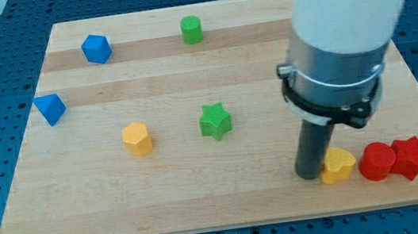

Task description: Nudge the blue triangle along with yellow heart a bit right

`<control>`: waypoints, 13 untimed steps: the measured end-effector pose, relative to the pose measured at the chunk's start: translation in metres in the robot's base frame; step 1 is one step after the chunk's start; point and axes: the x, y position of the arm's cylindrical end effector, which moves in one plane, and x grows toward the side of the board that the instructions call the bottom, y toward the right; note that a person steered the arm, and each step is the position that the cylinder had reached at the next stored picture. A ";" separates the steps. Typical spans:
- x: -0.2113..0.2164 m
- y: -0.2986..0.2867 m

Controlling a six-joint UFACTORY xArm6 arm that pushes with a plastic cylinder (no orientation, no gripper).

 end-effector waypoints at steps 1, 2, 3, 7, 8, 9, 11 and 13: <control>0.000 0.001; 0.000 0.005; 0.000 0.005; 0.000 -0.139; -0.004 -0.154; -0.048 -0.163; -0.139 -0.169; -0.112 -0.142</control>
